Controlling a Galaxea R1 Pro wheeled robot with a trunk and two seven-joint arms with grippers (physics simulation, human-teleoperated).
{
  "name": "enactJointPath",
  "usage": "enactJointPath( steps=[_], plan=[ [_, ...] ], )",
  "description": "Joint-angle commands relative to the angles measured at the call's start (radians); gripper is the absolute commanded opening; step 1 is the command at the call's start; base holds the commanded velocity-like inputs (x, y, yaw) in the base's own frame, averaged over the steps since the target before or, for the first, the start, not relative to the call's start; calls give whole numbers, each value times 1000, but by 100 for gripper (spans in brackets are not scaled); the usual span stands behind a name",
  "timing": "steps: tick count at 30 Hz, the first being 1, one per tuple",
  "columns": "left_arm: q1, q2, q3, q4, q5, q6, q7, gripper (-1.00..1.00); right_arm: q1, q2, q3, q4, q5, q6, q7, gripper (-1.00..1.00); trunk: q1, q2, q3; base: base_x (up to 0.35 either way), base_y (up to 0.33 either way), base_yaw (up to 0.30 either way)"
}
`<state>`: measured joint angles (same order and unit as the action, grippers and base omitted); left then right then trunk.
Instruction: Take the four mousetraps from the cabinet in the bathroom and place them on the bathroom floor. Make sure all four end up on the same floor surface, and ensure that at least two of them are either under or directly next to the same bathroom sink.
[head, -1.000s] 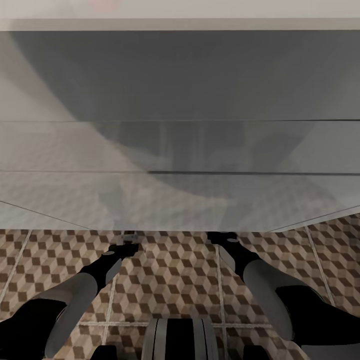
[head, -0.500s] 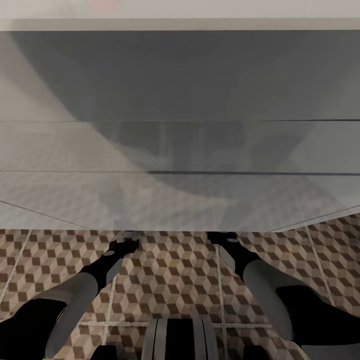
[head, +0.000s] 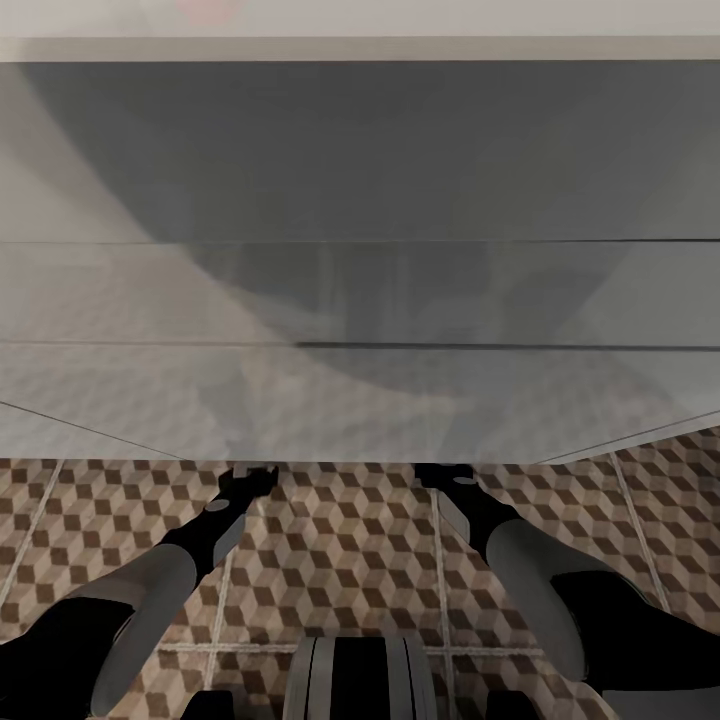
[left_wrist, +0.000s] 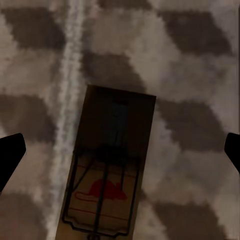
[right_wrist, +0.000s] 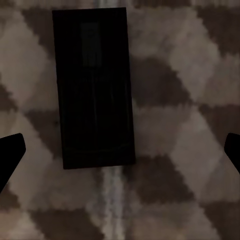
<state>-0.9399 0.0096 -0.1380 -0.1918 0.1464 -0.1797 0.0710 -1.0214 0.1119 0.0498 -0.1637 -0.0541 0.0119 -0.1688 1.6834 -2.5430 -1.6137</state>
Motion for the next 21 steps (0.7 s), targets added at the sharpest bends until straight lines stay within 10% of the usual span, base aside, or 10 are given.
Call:
enactJointPath(
  steps=[1,21],
  plan=[
    [0,0,-9,1,10,-11,6,100,0,0,5,0,-6,1,-4,100,0,0,0,-6,0,0],
    [0,-6,-3,2,13,-41,84,100,0,2,5,0,-5,-3,-4,100,0,0,0,-239,0,0]
  ],
)
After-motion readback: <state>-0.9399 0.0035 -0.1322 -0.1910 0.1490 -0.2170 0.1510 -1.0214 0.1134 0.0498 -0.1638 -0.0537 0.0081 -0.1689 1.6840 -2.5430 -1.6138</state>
